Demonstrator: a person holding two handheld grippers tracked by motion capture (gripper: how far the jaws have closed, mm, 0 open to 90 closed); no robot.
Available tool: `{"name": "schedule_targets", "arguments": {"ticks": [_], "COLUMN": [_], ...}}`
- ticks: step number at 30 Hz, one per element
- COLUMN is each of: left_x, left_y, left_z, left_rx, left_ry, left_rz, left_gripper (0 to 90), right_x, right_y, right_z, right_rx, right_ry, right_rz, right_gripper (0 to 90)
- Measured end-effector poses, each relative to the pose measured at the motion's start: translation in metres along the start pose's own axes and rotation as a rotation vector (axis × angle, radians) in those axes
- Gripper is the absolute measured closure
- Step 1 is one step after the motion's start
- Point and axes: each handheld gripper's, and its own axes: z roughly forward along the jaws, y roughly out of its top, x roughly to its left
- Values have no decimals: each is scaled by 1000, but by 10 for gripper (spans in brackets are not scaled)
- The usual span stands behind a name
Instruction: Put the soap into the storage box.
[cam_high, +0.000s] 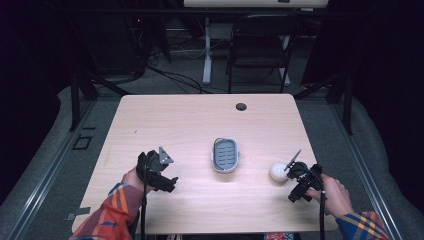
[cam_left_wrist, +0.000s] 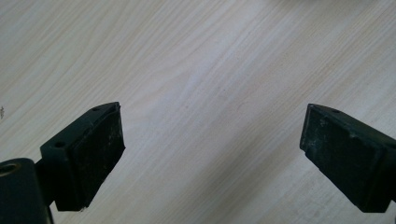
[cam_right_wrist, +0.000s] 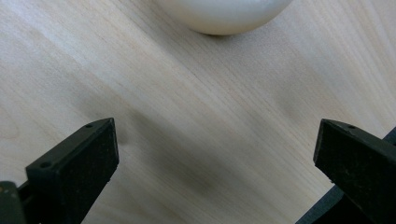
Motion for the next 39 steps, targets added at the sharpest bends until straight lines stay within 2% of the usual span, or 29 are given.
{"name": "schedule_targets", "arguments": {"ticks": [5, 9, 13, 15, 16, 19, 20, 21, 22, 23, 26, 27, 28, 29, 30, 31, 32, 33, 35, 36, 37, 39], "left_x": [0, 1, 0, 1, 1, 1, 0, 0, 0, 0, 0, 0, 0, 0, 1, 0, 0, 0, 0, 0, 0, 0], "left_y": [1, -1, -3, -2, -2, -2, -3, -3, -3, -3, -3, -3, -3, -3, -3, -3, -3, -3, -3, -3, -3, -3], "left_z": [1, 0, -2, -2, -1, -2, -2, -2, -2, -2, -2, -2, -2, -2, -2, -2, -2, -2, -2, -2, -2, -2], "left_rx": [2, 1, -9, -4, -3, -4, -8, -8, -8, -8, -8, -8, -8, -7, -6, -9, -10, -9, -9, -8, -8, -6], "left_ry": [-5, 3, 7, 7, 3, 4, 7, 7, 7, 6, 7, 8, 7, 6, 2, 7, 9, 9, 10, 11, 11, 7], "left_rz": [7, 0, -7, -5, -6, -4, -4, -6, -6, -6, -5, -6, -6, -5, -5, -6, -6, -5, -5, -5, -4, -4], "left_gripper": [63, 63, 63, 62, 62, 62, 62, 62, 62, 62, 62, 62, 63, 63, 63, 63, 63, 63, 63, 63, 63, 63], "right_x": [-2, -1, 0, -1, 0, -3, 0, -5, -5, 0, -1, -2, -2, -5, -6, -8, -8, -7, -6, -4, -7, -6], "right_y": [0, 0, 4, 4, 3, 4, 2, 6, 6, 3, 5, 5, 4, 4, 4, 5, 6, 6, 7, 9, 14, 16], "right_z": [1, 2, 0, -1, 1, -2, 2, -7, -7, -2, -7, -9, -8, -10, -11, -14, -15, -13, -12, -10, -14, -15], "right_rx": [13, -4, -9, -14, -48, -33, -100, -7, -7, -102, -85, -107, -144, -151, -176, -151, -148, -174, -181, -209, -176, -196], "right_ry": [1, 14, 15, 33, 44, 50, 65, 48, 48, 63, 56, 54, 83, 93, 98, 91, 96, 95, 92, 98, 88, 95], "right_rz": [1, 12, -7, -4, 23, 7, 64, -26, -26, 44, 17, 32, 61, 56, 72, 48, 45, 62, 68, 88, 54, 50], "right_gripper": [1, 0, 0, 0, 0, 0, 0, 0, 0, 0, 0, 0, 0, 0, 0, 0, 0, 0, 0, 0, 0, 0]}}
